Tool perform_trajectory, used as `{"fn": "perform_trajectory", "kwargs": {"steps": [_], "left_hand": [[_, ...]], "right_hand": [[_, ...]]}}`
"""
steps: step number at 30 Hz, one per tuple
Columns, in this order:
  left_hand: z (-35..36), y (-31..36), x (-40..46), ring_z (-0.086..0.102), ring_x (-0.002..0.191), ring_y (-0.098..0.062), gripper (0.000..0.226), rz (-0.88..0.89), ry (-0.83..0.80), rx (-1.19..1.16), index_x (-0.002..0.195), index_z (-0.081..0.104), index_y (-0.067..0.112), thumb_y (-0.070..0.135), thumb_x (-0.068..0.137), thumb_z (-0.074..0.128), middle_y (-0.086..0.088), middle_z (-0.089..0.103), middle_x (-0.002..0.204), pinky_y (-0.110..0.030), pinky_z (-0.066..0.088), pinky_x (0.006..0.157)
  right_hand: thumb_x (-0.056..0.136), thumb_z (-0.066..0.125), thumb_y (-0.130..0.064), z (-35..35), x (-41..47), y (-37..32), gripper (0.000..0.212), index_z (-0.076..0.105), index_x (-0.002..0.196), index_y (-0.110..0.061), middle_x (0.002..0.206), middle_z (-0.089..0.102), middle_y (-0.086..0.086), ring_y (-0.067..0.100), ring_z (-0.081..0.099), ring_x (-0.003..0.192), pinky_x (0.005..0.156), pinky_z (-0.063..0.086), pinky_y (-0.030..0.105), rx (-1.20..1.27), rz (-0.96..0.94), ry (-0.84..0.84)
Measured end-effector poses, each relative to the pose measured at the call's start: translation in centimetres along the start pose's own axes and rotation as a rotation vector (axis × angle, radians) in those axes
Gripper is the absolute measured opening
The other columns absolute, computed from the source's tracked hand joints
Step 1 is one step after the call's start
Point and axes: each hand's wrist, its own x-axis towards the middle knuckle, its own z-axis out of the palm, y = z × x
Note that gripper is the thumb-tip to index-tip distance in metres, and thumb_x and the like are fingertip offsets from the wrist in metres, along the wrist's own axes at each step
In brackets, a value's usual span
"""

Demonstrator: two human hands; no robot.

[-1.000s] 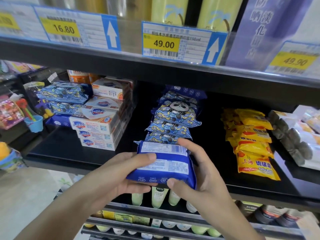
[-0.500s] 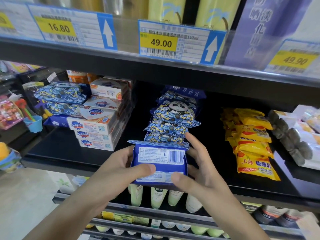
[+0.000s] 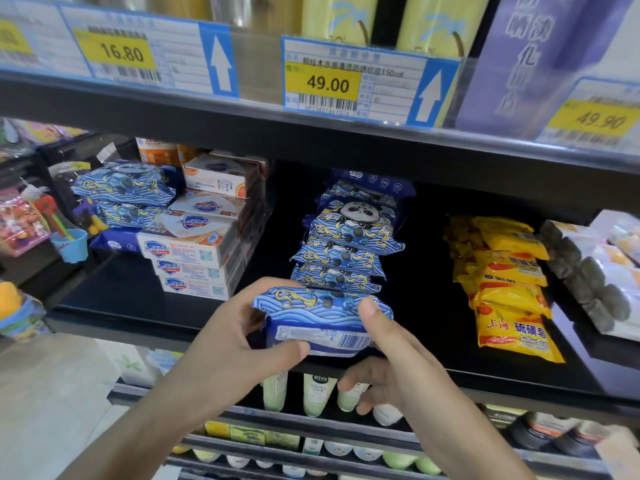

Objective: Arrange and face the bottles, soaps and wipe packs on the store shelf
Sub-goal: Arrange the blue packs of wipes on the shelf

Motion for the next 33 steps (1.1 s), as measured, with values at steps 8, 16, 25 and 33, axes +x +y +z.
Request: {"fn": "perform_trajectory", "kwargs": {"steps": [8, 16, 25, 33], "left_hand": [[0.2, -2.0, -0.4, 0.061, 0.126, -0.013, 0.063, 0.088, 0.018, 0.04, 0.12, 0.072, 0.036, -0.01, 0.077, 0.082, 0.011, 0.062, 0.135, -0.027, 0.049, 0.099], [0.1, -3.1, 0.0, 0.066, 0.118, -0.004, 0.068, -0.093, 0.103, -0.06, 0.133, 0.06, 0.039, -0.009, 0.087, 0.071, 0.017, 0.068, 0.127, -0.023, 0.057, 0.091], [-0.5, -2.2, 1.6, 0.078, 0.09, -0.028, 0.056, -0.44, 0.037, -0.428, 0.107, 0.076, 0.026, 0.059, 0.062, 0.083, -0.011, 0.079, 0.103, -0.052, 0.06, 0.085], [-1.2, -0.8, 0.9, 0.037, 0.138, 0.009, 0.097, -0.06, -0.119, 0.381, 0.139, 0.049, 0.051, 0.072, 0.051, 0.086, 0.036, 0.047, 0.138, -0.017, 0.041, 0.106]], "right_hand": [[0.053, 0.092, -0.042, -0.6, 0.6, 0.9, 0.068, 0.075, 0.117, -0.026, 0.117, 0.075, 0.007, 0.025, 0.076, 0.097, 0.078, 0.061, 0.032, 0.1, 0.005, -0.007], [0.051, 0.094, -0.035, -1.1, 0.7, 1.2, 0.072, 0.073, 0.12, -0.03, 0.122, 0.074, 0.003, 0.025, 0.072, 0.112, 0.095, 0.058, 0.041, 0.113, -0.122, 0.003], [0.061, 0.092, -0.01, -1.0, 0.4, 1.7, 0.073, 0.067, 0.122, -0.041, 0.129, 0.068, 0.006, 0.021, 0.07, 0.114, 0.086, 0.061, 0.033, -0.053, -0.353, -0.039], [0.065, 0.089, -0.005, -1.1, 0.3, 2.4, 0.08, 0.061, 0.129, -0.045, 0.136, 0.05, -0.013, 0.015, 0.06, 0.126, 0.086, 0.061, 0.033, -0.221, -0.557, -0.068]]}}
